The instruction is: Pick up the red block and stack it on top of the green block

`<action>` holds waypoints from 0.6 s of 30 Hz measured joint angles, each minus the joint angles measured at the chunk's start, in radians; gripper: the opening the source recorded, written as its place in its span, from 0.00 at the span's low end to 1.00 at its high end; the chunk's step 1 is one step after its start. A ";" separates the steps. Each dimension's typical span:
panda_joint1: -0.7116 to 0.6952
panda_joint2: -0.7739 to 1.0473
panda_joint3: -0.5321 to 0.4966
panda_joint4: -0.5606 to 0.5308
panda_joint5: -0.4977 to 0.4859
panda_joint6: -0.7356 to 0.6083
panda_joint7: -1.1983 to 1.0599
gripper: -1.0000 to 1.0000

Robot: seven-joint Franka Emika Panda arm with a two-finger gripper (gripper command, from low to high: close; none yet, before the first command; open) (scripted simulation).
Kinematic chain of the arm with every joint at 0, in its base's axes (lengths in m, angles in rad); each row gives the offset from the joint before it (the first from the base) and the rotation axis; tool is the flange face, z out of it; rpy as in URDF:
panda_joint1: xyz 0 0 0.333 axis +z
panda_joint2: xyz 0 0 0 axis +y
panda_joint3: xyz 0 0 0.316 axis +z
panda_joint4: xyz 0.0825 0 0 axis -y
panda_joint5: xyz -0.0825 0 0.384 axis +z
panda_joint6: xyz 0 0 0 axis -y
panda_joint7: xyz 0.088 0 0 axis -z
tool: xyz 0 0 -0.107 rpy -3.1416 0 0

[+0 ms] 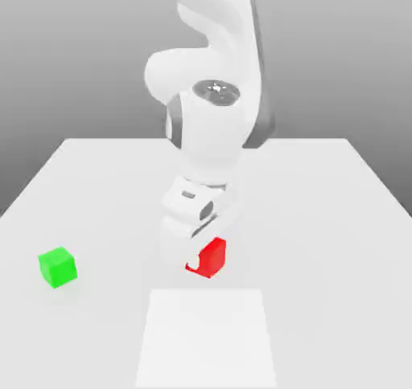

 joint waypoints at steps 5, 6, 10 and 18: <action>-0.064 -0.020 -0.124 0.043 0.023 -0.046 -0.187 0.00; -0.087 -0.022 -0.154 0.056 0.016 -0.058 -0.227 0.00; -0.183 -0.025 -0.275 0.108 -0.013 -0.103 -0.391 0.00; -0.350 -0.008 -0.511 0.202 -0.043 -0.175 -0.711 0.00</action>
